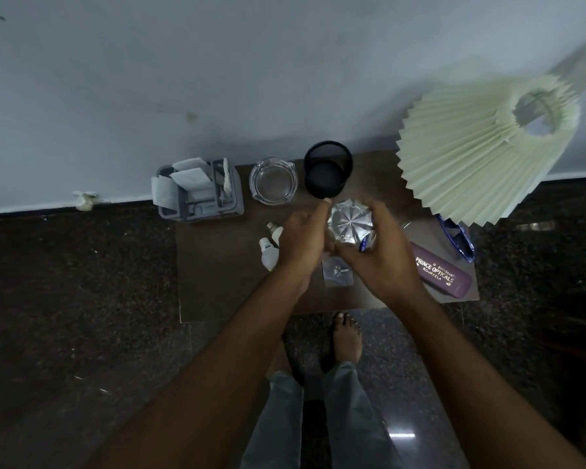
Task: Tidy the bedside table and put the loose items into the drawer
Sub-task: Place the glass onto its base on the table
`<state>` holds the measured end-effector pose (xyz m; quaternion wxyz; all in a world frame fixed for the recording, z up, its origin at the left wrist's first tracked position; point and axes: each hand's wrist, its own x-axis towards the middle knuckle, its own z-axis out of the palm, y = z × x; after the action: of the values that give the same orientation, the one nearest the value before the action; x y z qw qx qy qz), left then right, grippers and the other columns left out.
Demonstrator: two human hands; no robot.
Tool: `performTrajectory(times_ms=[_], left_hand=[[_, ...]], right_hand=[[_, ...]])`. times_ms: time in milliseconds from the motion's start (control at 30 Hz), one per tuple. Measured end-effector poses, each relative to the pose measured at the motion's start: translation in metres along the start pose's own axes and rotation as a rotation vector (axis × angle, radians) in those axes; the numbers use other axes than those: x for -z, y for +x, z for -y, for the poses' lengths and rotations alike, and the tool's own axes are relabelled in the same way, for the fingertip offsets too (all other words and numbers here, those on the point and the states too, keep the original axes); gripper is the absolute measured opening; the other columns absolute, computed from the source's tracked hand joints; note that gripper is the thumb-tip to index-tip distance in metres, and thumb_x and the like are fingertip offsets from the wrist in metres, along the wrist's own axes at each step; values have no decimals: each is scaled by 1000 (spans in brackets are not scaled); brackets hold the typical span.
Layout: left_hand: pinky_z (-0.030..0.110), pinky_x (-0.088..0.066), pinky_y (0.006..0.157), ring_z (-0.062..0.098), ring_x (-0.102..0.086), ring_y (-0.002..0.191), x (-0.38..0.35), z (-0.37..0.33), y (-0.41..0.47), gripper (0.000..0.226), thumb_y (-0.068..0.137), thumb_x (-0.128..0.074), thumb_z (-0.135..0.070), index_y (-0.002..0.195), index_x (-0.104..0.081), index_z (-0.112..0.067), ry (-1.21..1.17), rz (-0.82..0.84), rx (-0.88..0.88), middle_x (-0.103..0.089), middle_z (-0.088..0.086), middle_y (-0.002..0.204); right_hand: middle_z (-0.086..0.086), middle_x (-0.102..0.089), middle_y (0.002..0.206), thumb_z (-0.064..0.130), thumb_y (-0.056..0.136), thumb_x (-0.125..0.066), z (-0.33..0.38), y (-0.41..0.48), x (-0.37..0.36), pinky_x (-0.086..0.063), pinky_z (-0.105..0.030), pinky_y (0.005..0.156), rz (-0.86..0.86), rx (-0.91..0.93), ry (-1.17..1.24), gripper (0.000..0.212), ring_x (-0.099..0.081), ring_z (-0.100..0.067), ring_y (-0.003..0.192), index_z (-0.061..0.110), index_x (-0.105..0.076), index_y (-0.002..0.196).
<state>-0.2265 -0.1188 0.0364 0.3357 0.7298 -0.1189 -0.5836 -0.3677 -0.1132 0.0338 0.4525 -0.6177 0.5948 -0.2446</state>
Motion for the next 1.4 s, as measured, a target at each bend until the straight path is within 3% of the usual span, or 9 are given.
performTrajectory(times_ms=[133,300,433,600,767,967,1100,1267,1400], left_hand=[[31,-61,60,18,-78,71,18,-15,-3,36,85,-69,-57,97,-73,-23,-124,181,252,-80,2,81],[42,-63,84,28,-74,94,46,-23,-5,40,90,-71,-43,115,-69,-12,-243,211,268,-75,12,107],[50,-56,95,33,-69,101,69,-26,-5,45,95,-64,-34,129,-66,-4,-320,187,198,-71,20,122],[53,-55,93,35,-66,99,86,-30,-3,41,97,-61,-20,133,-59,0,-384,175,39,-65,28,130],[60,-48,103,39,-64,112,93,-39,4,40,96,-59,-3,136,-57,-5,-387,229,-123,-63,27,133],[41,-58,91,29,-67,114,102,-58,17,56,95,-62,4,146,-45,-12,-323,218,-278,-65,17,134],[29,-61,83,21,-69,114,111,-71,27,66,90,-69,4,148,-43,-14,-90,178,-398,-65,11,135],[35,-56,101,19,-59,132,112,-73,40,71,82,-73,15,142,-42,-6,26,157,-519,-58,10,143],[27,-52,105,11,-58,131,108,-67,52,68,83,-72,12,142,-45,-8,128,85,-582,-57,3,145]], right_hand=[[16,-64,125,22,75,-86,9,-2,-9,-58,-38,90,31,50,29,71,-63,-2,114,33,-52,136],[9,-59,133,13,76,-86,20,1,-27,-59,-40,94,116,115,143,75,-61,-7,122,29,-50,140],[15,-53,142,33,73,-89,41,8,-33,-55,-23,95,232,173,195,80,-54,-1,129,27,-51,144],[5,-63,137,26,97,-69,62,22,-44,-53,-43,105,227,21,396,44,-61,-11,127,17,-57,138],[2,-69,127,16,93,-72,72,47,-53,-58,-40,97,202,-79,462,52,-69,-14,114,14,-52,141],[13,-69,124,7,89,-76,85,73,-55,-60,-26,88,268,-48,416,67,-71,-10,110,10,-44,148],[-4,-66,131,3,84,-79,89,86,-57,-60,-34,92,262,10,341,69,-71,-15,110,7,-45,145],[-10,-57,139,2,79,-83,81,98,-72,-57,-41,99,151,71,198,77,-64,-19,122,5,-43,144],[-6,-60,135,9,77,-86,71,104,-85,-58,-38,97,62,96,150,76,-65,-15,119,7,-46,141]])
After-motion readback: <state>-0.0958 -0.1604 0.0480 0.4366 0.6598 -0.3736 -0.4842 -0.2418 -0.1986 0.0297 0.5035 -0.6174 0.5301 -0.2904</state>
